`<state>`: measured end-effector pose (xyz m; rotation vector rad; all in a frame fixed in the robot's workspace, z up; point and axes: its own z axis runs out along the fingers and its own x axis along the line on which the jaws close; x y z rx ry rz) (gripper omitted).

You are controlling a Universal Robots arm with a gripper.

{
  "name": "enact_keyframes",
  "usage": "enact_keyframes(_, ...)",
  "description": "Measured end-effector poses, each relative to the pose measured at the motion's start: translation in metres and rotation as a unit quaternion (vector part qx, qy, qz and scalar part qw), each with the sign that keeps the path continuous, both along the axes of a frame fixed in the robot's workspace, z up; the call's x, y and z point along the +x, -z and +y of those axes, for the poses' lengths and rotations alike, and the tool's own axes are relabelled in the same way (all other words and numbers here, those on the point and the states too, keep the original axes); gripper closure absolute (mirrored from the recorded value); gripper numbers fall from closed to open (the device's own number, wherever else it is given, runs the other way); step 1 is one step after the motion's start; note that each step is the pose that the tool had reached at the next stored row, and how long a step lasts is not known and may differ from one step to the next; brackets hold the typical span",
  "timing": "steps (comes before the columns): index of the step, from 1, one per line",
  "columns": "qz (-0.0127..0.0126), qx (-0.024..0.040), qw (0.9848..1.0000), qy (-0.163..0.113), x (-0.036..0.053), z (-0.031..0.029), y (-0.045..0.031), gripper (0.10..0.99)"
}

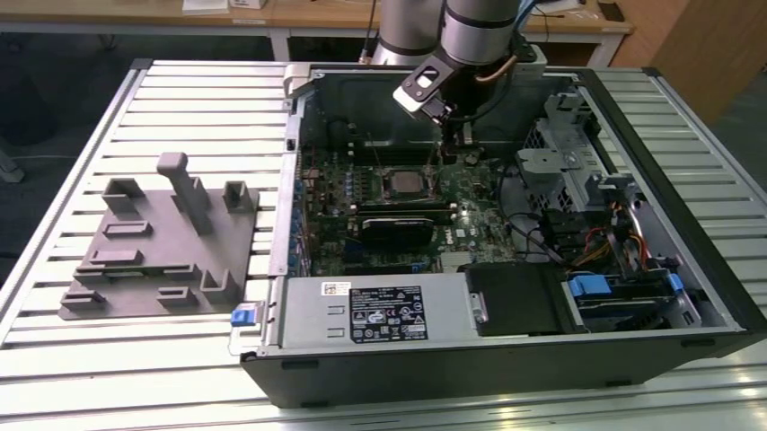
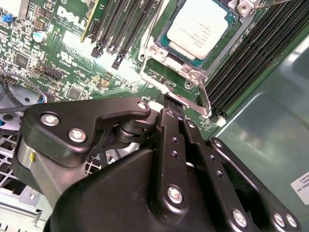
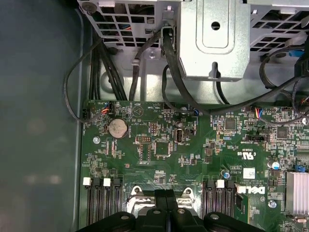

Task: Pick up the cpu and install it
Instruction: 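Close the cpu cover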

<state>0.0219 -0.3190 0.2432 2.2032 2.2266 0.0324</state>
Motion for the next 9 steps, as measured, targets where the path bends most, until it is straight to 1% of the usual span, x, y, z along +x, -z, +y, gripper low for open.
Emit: enact_keyframes(9,0.0,0.0,1.0,0.0,-0.0033,0.0,0.0001,0.98)
